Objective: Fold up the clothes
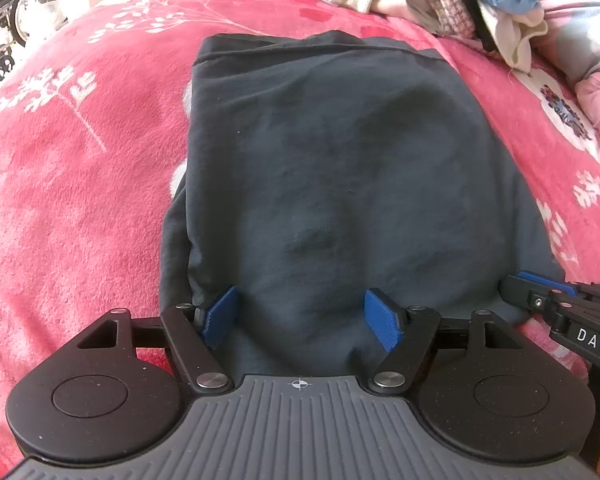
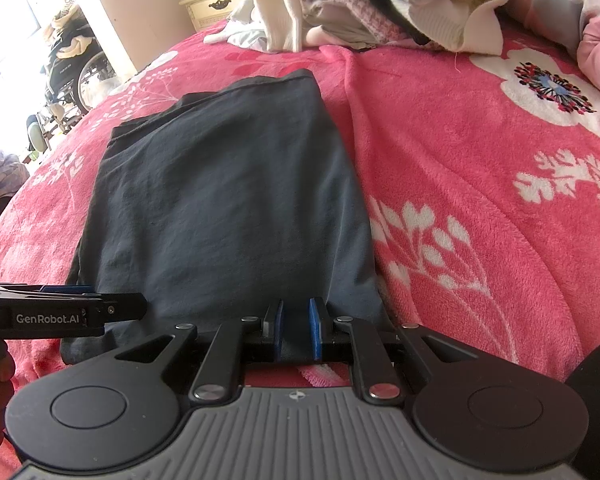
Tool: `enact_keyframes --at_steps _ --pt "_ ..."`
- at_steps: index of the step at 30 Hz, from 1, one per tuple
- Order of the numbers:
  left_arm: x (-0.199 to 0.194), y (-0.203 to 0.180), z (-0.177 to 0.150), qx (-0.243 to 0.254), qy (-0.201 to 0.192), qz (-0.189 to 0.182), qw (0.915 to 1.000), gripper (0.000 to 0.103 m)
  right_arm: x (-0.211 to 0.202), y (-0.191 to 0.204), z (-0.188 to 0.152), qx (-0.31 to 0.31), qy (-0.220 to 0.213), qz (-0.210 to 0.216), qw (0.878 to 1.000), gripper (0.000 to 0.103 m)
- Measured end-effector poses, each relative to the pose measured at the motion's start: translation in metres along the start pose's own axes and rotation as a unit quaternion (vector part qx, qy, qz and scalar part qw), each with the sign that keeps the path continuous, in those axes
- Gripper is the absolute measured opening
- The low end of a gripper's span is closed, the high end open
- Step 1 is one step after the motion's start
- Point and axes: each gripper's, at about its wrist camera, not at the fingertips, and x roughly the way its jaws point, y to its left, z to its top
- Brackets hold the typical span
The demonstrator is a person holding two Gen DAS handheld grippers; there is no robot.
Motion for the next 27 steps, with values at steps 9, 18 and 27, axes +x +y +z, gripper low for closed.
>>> enact_keyframes --at_steps 9,18,27 --pt "0.0006 -0.0019 0.0014 0.002 0.001 0.003 1.0 0.073 0.0 0.0003 -0.0002 -0.001 0.0 -0.001 1.0 0.015" --pt "0.0022 -0.0021 0.0009 0.002 0.0 0.002 1.0 0.073 0.0012 -0.0007 0.0005 -0.003 0.0 -0.001 1.0 0.015" --pt "0.0036 -0.0012 0.0012 0.005 -0.001 0.003 1.0 0.074 0.0013 -0.0006 0.0003 -0.002 0.0 0.0 1.0 0.015"
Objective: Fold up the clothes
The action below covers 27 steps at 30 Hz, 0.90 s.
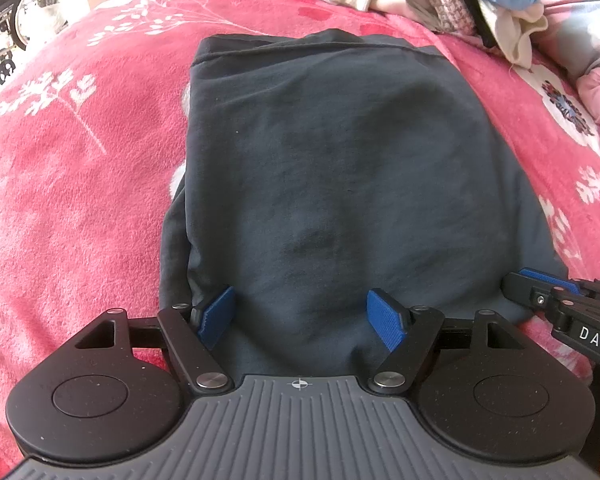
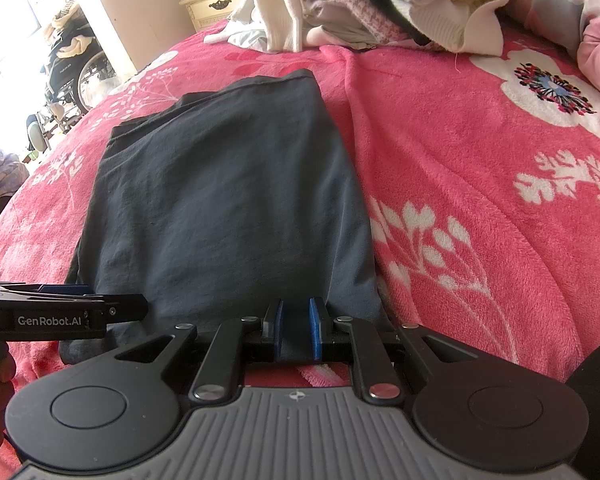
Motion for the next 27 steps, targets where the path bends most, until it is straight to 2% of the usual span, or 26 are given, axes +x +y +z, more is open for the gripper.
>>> enact_keyframes --at_steps 3,6,10,12,13,16,20,24,27 --pt "-0.003 0.002 -0.001 0.001 -0.009 -0.004 1.0 0.074 -0.001 0.0 0.001 0.001 0.0 0.001 1.0 0.015" --pt "-0.018 0.013 -0.009 0.002 -0.048 -0.019 0.9986 0.075 -0.009 0.003 0.001 -0.013 -0.021 -0.003 1.0 0.015" --pt "-0.037 0.044 -0.025 -0.044 -0.08 -0.039 0.995 0.076 -0.024 0.02 0.0 -0.068 -0.061 0.0 0.996 0.018" --pt "-0.042 0.06 -0.035 -0.066 -0.086 -0.041 0.9933 0.076 -0.029 0.034 -0.003 -0.104 -0.074 0.019 0.992 0.024" --pt "-0.044 0.067 -0.04 -0.075 -0.087 -0.042 0.9925 0.076 -0.032 0.041 -0.005 -0.123 -0.079 0.029 0.989 0.031" --pt "-0.043 0.082 -0.053 -0.089 -0.086 -0.05 0.9911 0.075 -0.033 0.068 -0.014 -0.189 -0.068 0.076 0.977 0.037" --pt "-0.041 0.09 -0.068 -0.108 -0.083 -0.068 0.9884 0.075 -0.029 0.105 -0.031 -0.294 -0.066 0.094 0.949 0.055" --pt "-0.042 0.095 -0.074 -0.124 -0.076 -0.064 0.9873 0.075 -0.017 0.13 -0.045 -0.356 -0.062 0.088 0.928 0.055" --pt "-0.045 0.099 -0.075 -0.129 -0.078 -0.063 0.9866 0.074 -0.014 0.139 -0.052 -0.378 -0.062 0.085 0.92 0.055"
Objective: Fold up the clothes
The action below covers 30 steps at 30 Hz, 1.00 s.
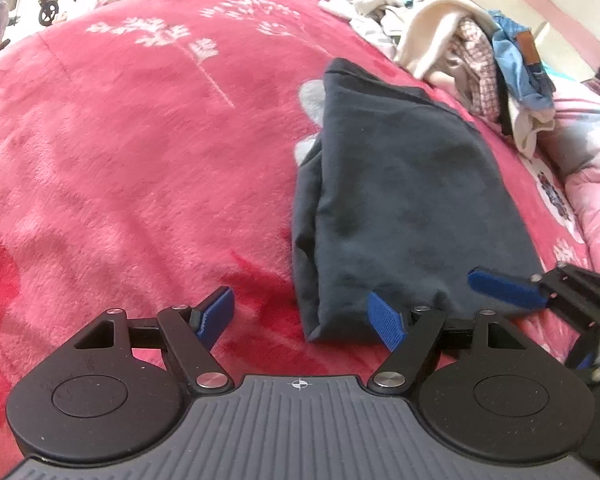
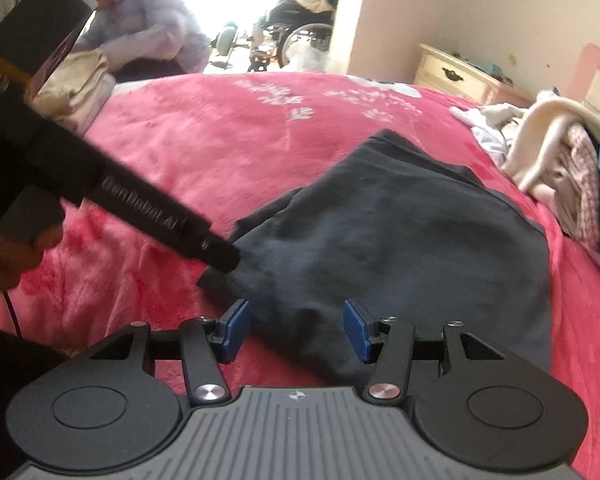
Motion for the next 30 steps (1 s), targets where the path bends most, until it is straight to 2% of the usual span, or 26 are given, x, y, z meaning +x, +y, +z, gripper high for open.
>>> enact_keyframes --at_steps 4,13,15,21,26,27,30 --pt "-0.001 0.002 0.005 0.002 -0.003 0.003 1.0 0.074 0.002 0.009 0.0 -0.022 0.003 0.003 1.0 0.058" --pt "-0.008 0.015 0.007 -0.029 0.005 0.014 0.9995 0.074 0.024 0.037 0.003 -0.096 0.014 0.034 0.995 0.069" --pt "-0.013 0.019 0.007 -0.033 0.0 0.02 0.9993 0.074 0.029 0.044 0.0 -0.121 0.019 0.027 0.992 0.07" --pt "-0.019 0.031 0.006 -0.057 -0.003 0.025 0.9981 0.074 0.034 0.049 0.002 -0.158 -0.003 -0.014 0.987 0.067" --pt "-0.022 0.039 0.01 -0.08 -0.003 0.019 0.9966 0.074 0.049 0.052 0.005 -0.183 0.005 -0.014 0.983 0.065" --pt "-0.022 0.04 0.01 -0.084 -0.004 0.019 0.9963 0.074 0.052 0.052 0.005 -0.181 0.004 -0.013 0.983 0.065" --pt "-0.022 0.043 0.013 -0.094 -0.007 0.02 0.9954 0.074 0.054 0.043 0.011 -0.137 0.002 -0.003 0.991 0.055"
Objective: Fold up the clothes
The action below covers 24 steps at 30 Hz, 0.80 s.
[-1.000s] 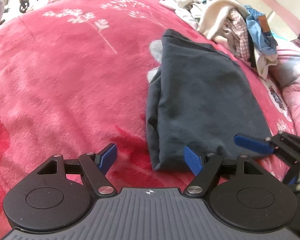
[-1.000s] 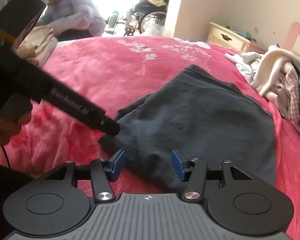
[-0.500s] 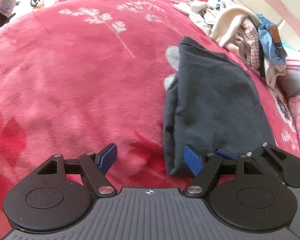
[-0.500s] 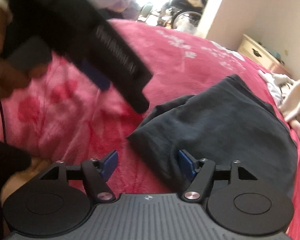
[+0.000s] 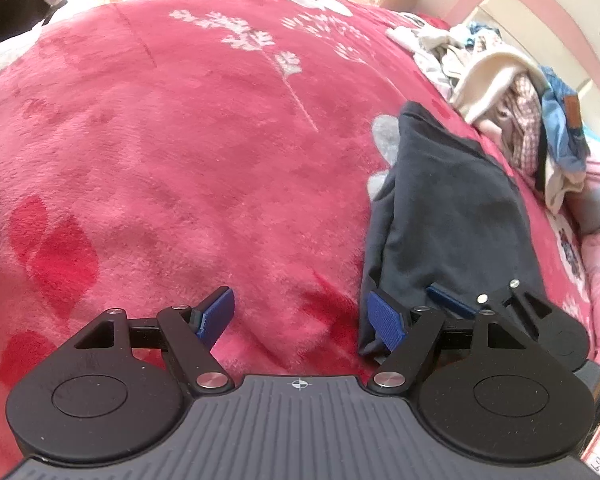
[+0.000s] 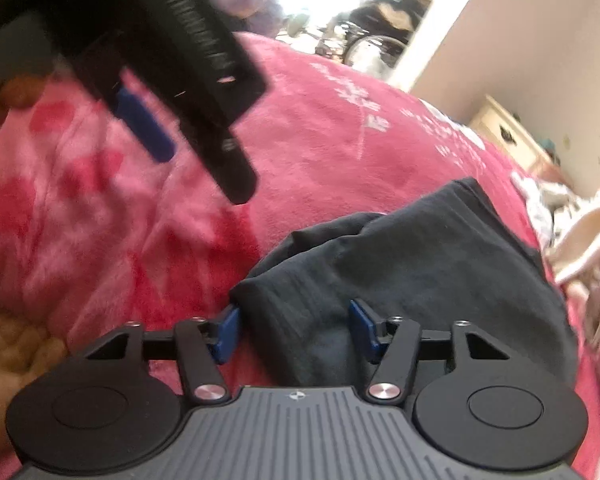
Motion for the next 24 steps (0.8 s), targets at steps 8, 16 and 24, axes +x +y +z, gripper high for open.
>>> enact_keyframes --at_steps 8,16,24 --pt "0.007 0.003 0.008 -0.02 0.01 -0.031 0.9993 0.075 -0.015 -0.039 -0.004 0.114 -0.026 0.014 0.993 0.01" --pt "0.035 0.006 0.034 -0.122 0.061 -0.169 0.9761 0.075 -0.038 -0.083 -0.012 0.238 -0.056 0.022 0.969 0.009" --pt "0.093 -0.004 0.061 -0.207 0.145 -0.253 0.9338 0.076 -0.042 -0.085 -0.009 0.238 -0.062 0.019 0.969 0.009"
